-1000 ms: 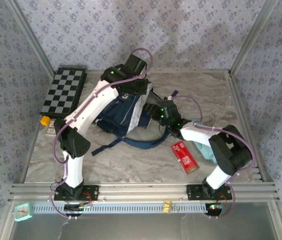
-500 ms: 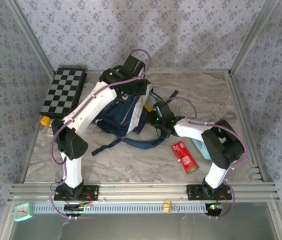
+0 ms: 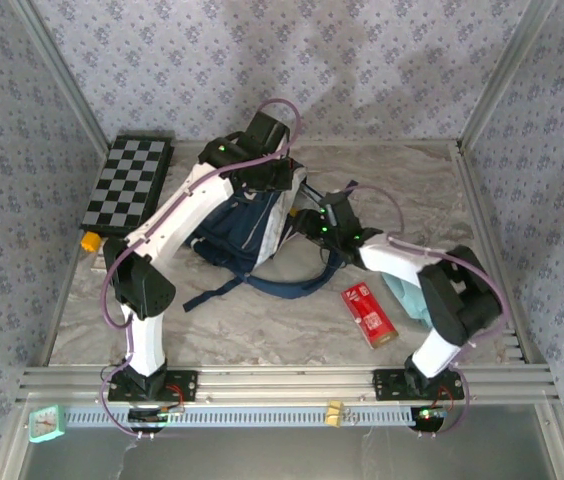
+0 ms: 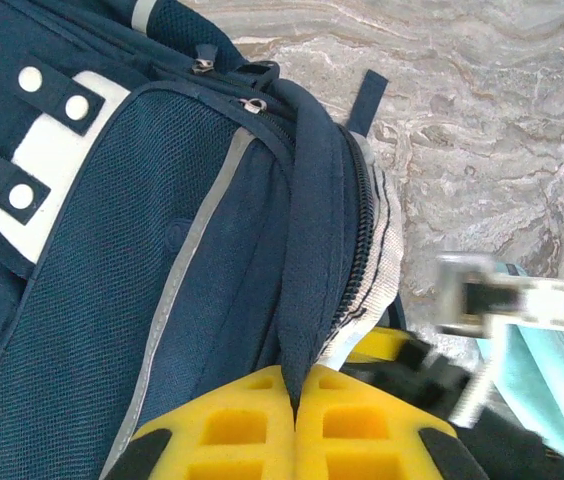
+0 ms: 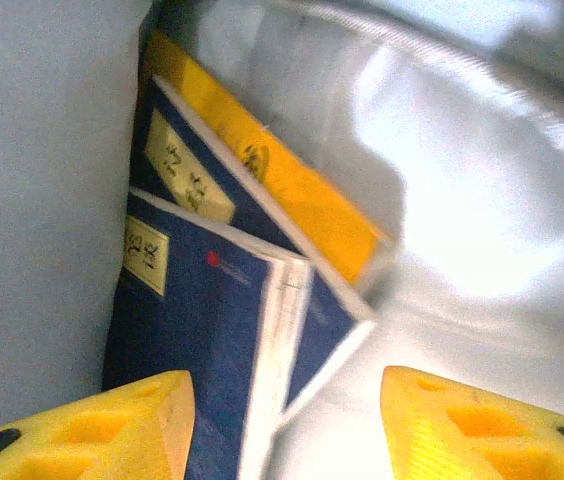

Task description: Pack the student bag

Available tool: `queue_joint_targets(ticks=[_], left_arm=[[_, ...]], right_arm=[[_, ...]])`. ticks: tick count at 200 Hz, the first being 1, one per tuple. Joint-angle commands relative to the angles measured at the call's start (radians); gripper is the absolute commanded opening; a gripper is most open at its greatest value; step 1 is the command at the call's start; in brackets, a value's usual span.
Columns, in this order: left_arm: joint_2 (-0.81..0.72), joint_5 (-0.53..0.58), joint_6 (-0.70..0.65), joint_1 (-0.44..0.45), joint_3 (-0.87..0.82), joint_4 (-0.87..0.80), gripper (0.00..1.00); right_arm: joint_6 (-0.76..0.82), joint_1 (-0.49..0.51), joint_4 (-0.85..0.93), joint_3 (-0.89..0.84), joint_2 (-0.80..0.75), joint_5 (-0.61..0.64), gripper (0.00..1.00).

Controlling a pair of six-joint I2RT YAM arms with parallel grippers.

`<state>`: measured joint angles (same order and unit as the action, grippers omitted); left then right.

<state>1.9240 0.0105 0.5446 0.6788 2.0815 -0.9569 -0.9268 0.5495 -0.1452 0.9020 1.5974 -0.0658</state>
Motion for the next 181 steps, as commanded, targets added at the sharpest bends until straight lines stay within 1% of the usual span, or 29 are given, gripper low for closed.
queue_joint_targets(ticks=[1,7,17,35,42,49,66,80,94,122,135,157,170,181], left_arm=[[-0.047,-0.004,0.025,-0.015,-0.02,0.05,0.0],[-0.046,-0.005,0.034,-0.012,-0.031,0.052,0.0],[-0.048,-0.028,0.041,-0.006,-0.055,0.062,0.08],[-0.063,-0.076,0.047,0.002,-0.086,0.067,0.33],[-0.082,-0.085,0.051,0.006,-0.103,0.071,0.4],[-0.114,-0.099,0.051,0.008,-0.131,0.09,0.46],[-0.229,-0.097,0.077,0.003,-0.293,0.158,0.53],[-0.34,-0.092,0.12,-0.021,-0.445,0.214,0.57],[-0.45,-0.092,0.175,-0.065,-0.599,0.25,0.61],[-0.63,-0.096,0.302,-0.172,-0.898,0.271,0.63],[-0.701,-0.112,0.379,-0.223,-1.032,0.341,0.63],[-0.768,-0.152,0.501,-0.288,-1.228,0.431,0.61],[-0.777,-0.202,0.563,-0.316,-1.313,0.513,0.6],[-0.767,-0.22,0.599,-0.324,-1.358,0.574,0.6]], right_arm=[[0.105,-0.046,0.139,-0.028,-0.156,-0.006,0.57],[0.118,-0.067,0.198,-0.026,-0.19,-0.012,0.57],[0.135,-0.099,0.274,-0.031,-0.25,-0.009,0.57],[0.177,-0.156,0.354,-0.062,-0.36,-0.041,0.6],[0.19,-0.175,0.405,-0.061,-0.394,-0.042,0.6],[0.203,-0.192,0.458,-0.056,-0.423,-0.042,0.61],[0.228,-0.236,0.535,-0.054,-0.478,-0.083,0.63],[0.241,-0.247,0.57,-0.046,-0.491,-0.141,0.65],[0.238,-0.229,0.62,-0.026,-0.476,-0.18,0.66],[0.2,-0.112,0.674,0.007,-0.405,-0.183,0.66],[0.177,-0.051,0.665,0.017,-0.368,-0.178,0.66],[0.137,0.023,0.648,0.028,-0.312,-0.154,0.66],[0.112,0.053,0.633,0.026,-0.294,-0.145,0.66],[0.1,0.072,0.613,0.02,-0.282,-0.147,0.66]])
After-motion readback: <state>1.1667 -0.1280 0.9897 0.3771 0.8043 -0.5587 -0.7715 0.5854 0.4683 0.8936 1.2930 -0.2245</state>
